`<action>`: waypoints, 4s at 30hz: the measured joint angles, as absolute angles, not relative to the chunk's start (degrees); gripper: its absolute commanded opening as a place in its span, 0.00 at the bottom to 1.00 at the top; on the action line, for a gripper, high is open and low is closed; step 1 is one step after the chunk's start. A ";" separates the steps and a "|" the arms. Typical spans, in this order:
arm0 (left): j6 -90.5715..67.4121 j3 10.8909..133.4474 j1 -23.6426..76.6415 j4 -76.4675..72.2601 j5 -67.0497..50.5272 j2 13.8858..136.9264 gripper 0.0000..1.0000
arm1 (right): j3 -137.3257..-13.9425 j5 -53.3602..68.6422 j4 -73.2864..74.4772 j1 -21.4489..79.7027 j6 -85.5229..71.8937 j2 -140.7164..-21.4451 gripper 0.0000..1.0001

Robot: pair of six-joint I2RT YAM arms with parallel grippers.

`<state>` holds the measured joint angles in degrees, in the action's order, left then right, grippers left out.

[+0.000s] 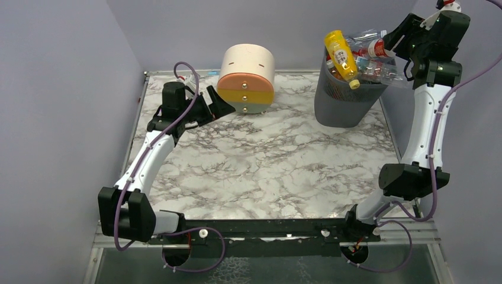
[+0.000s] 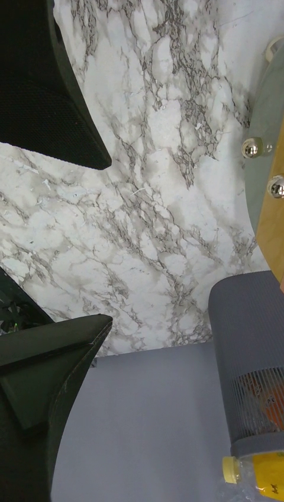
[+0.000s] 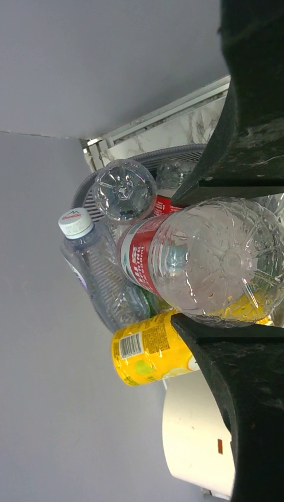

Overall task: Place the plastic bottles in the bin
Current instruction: Place the plastic bottle in the trash bin, then reset both arms

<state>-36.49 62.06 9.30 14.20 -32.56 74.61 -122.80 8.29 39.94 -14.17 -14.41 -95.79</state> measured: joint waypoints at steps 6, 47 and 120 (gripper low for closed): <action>-36.99 62.08 10.57 13.82 -32.51 75.35 0.99 | -122.41 10.83 39.13 -14.85 -15.20 -95.85 0.63; -37.39 62.13 12.88 13.17 -31.62 76.51 0.99 | -125.47 12.99 43.40 -15.14 -16.47 -97.23 0.96; -20.62 53.67 12.88 16.88 -11.77 57.67 0.99 | -71.40 36.73 20.53 -8.73 -25.08 -57.65 1.00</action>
